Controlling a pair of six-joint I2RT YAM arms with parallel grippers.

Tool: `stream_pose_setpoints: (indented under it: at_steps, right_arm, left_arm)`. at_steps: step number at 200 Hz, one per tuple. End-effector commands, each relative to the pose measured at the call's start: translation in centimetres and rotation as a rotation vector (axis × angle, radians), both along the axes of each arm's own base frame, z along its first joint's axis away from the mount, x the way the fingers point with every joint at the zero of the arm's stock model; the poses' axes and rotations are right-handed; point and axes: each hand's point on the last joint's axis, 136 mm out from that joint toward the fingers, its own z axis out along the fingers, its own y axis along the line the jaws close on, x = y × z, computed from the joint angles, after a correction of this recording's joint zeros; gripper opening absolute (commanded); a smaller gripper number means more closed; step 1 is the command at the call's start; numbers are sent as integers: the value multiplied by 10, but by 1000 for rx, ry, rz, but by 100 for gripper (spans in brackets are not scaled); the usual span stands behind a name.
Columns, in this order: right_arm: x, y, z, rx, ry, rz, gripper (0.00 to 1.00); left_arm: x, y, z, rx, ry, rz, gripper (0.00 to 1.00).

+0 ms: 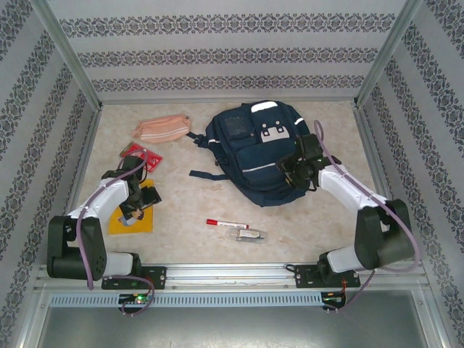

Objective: Pack books, pencil case, and school supplies into a backpack

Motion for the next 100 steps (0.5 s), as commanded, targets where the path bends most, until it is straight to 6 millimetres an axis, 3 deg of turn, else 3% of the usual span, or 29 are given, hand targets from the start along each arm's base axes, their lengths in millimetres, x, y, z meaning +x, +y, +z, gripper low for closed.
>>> stream_pose_setpoints:
  at_steps: [1,6,20,32,70,83,100]
  right_arm:
    - [15,6,-12,65,15,-72,52]
    - [18,6,-15,64,19,-72,47]
    - [35,11,-16,82,-32,-47,18]
    - [48,16,-3,102,-105,-27,0]
    - [60,43,91,147,-329,-23,0]
    - [63,56,113,191,-356,-41,0]
    - [69,67,124,229,-365,-92,0]
  left_arm:
    - [-5,4,-8,14,31,-15,82]
    - [-6,2,-8,5,34,-16,82]
    - [-5,-3,-5,-24,16,-21,81]
    - [2,-11,6,-66,-34,-43,81]
    - [16,-18,57,-85,-219,-96,81]
    - [16,-17,58,-82,-223,-97,82]
    - [12,-16,44,-82,-182,-66,82]
